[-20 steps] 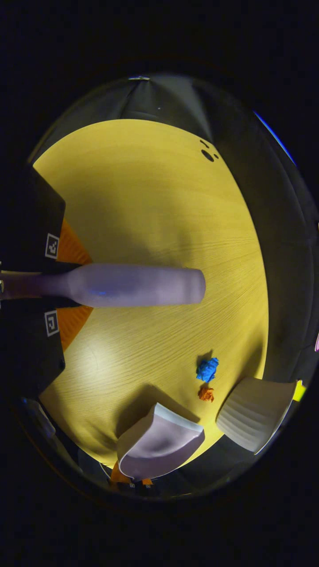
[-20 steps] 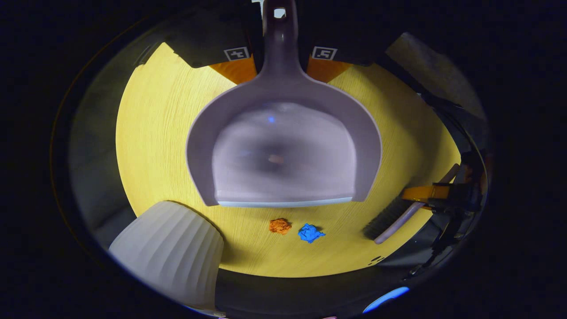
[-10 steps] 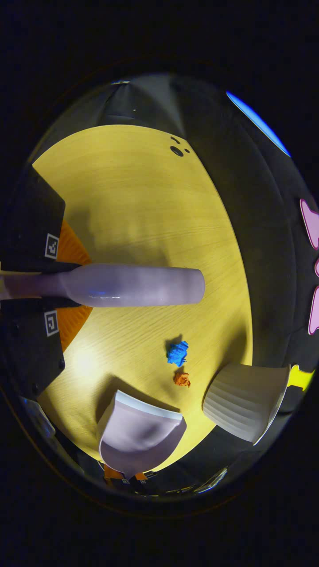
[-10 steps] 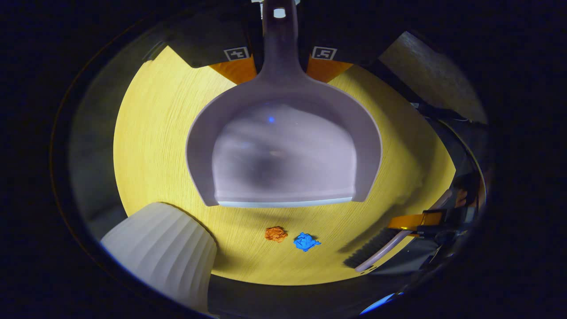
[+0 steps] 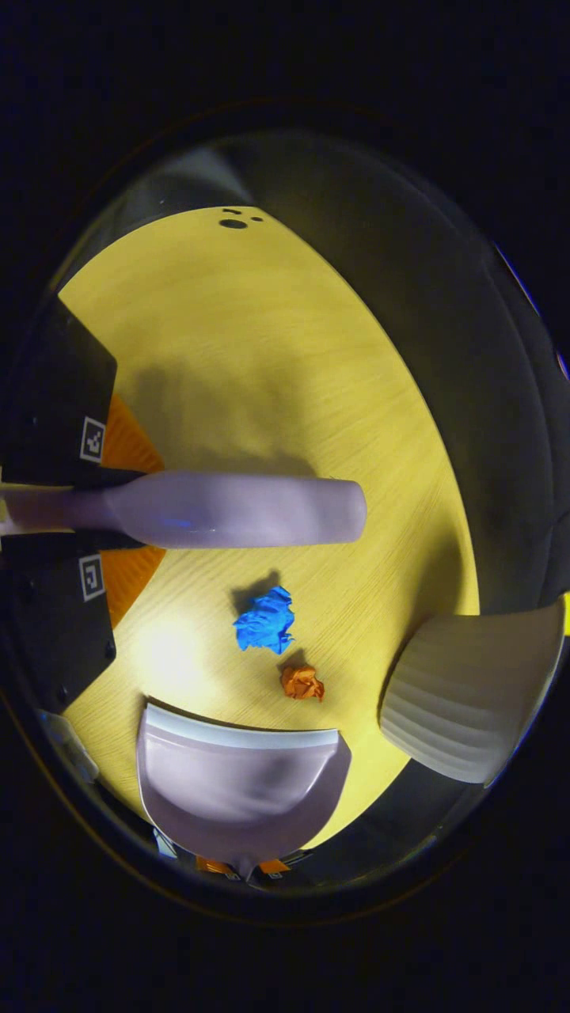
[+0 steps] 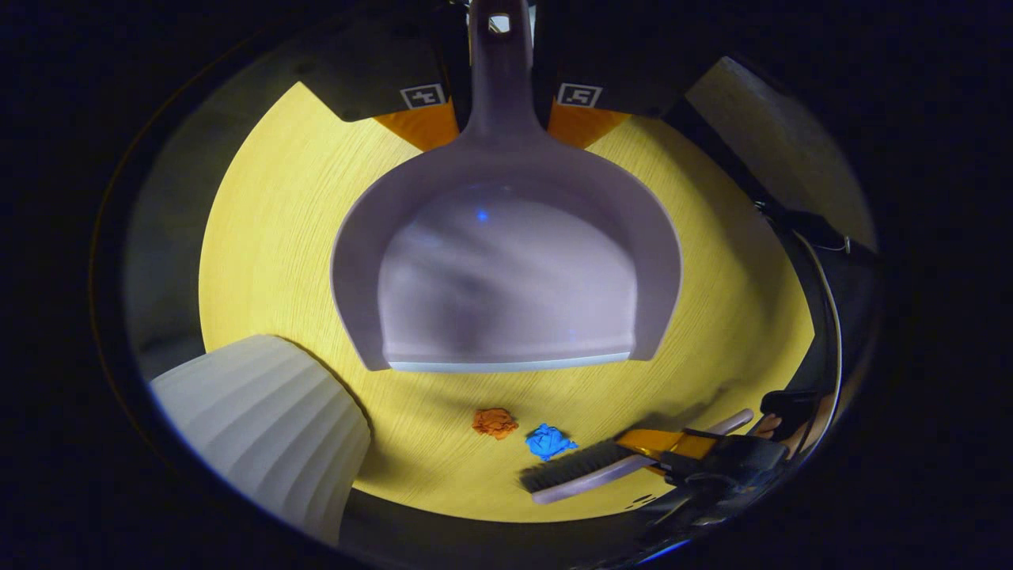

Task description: Pick up the small broom and dustpan from the desktop, sweep the trash into the dustpan with the broom, and then empty the trash into the garbage bin.

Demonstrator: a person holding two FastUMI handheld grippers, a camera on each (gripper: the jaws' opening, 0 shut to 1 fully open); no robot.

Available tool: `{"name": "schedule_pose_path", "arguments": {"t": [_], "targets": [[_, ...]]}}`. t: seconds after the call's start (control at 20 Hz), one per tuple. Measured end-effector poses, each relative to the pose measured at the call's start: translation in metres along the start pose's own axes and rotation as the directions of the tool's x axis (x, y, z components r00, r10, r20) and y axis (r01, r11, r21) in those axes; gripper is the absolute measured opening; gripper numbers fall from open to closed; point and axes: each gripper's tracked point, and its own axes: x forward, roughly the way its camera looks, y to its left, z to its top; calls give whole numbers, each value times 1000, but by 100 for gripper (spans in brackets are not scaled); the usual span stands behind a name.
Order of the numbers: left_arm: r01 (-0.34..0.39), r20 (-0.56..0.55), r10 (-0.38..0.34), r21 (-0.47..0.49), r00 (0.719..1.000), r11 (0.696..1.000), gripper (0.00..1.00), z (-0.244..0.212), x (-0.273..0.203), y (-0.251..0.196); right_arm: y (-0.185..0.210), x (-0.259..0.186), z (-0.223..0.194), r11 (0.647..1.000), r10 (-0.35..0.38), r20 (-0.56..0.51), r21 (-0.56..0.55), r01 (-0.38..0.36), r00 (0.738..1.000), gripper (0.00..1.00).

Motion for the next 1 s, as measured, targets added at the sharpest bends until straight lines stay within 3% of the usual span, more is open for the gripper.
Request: {"name": "schedule_pose_path", "arguments": {"t": [0.25,0.3,0.5,0.6,0.75,0.85,1.0], "targets": [[76,-6,-76,112,997,991,28,19,3,-37,-4,3,1,1000,-12,6,-20,12,1000,31],[108,-10,-108,121,994,987,29,21,2,-46,-5,3,2,1000,-12,11,-20,12,1000,36],[263,-54,-257,145,965,954,28,24,-8,-88,-8,8,2,1000,-10,22,-24,10,1000,36],[348,-78,-340,149,937,926,28,21,-20,-109,-7,7,1,999,-11,25,-30,12,1000,36],[507,-113,-497,76,860,859,28,19,-41,-148,-6,9,1,1000,-11,44,-28,13,999,41],[554,-113,-547,42,829,831,28,17,-55,-161,-5,9,0,1000,-9,64,-16,10,998,41],[515,-61,-512,42,857,856,28,21,-63,-154,-6,10,-5,1000,-22,84,23,20,996,32]]}}
